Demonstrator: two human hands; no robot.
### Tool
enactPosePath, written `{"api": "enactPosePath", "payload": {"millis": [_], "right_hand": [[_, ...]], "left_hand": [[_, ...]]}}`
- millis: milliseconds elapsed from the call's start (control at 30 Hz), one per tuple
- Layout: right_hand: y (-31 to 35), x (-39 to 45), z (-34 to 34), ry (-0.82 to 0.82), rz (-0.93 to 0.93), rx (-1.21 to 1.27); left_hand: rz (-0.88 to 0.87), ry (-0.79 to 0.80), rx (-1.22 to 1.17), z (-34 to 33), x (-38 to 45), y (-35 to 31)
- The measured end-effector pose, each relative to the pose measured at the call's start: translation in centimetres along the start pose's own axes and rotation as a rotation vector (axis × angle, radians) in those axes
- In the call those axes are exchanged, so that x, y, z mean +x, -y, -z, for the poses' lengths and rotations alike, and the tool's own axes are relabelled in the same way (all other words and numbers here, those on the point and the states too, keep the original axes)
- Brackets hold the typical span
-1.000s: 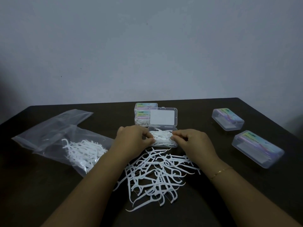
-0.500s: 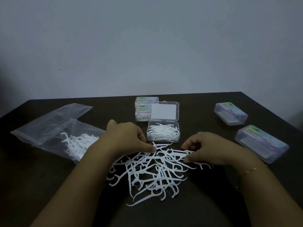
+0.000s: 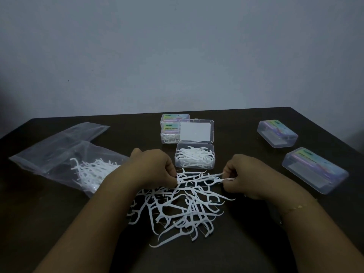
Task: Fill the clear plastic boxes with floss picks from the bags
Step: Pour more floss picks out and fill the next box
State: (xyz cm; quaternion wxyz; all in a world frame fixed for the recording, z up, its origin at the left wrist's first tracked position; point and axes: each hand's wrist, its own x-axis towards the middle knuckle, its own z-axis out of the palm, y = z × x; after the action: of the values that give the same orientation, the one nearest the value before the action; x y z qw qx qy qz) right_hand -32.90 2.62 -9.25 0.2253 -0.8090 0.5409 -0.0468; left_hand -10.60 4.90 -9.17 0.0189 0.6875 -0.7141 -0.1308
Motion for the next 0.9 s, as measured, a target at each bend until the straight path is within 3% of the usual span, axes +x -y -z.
{"api": "enactPosePath", "payload": {"millis": [400, 533, 733, 900], "right_hand": [[0.3, -1.0, 1.4, 0.02, 0.138, 0.457], [0.5, -0.8, 1.1, -0.079, 0.134, 0.576], [0.9, 0.3, -0.3, -0.376, 0.113, 0.624], [1.0, 0.9, -0.8, -0.489, 0.121, 0.7]], "left_hand": [[-0.014, 0.074, -0.148, 0.4, -0.2, 0.0], [-0.025, 0.077, -0.217, 0.5, -0.4, -0.2], [-0.059, 0.074, -0.368, 0.6, -0.4, -0.2], [-0.099, 0.053, -0.431, 0.7, -0.2, -0.2]]}}
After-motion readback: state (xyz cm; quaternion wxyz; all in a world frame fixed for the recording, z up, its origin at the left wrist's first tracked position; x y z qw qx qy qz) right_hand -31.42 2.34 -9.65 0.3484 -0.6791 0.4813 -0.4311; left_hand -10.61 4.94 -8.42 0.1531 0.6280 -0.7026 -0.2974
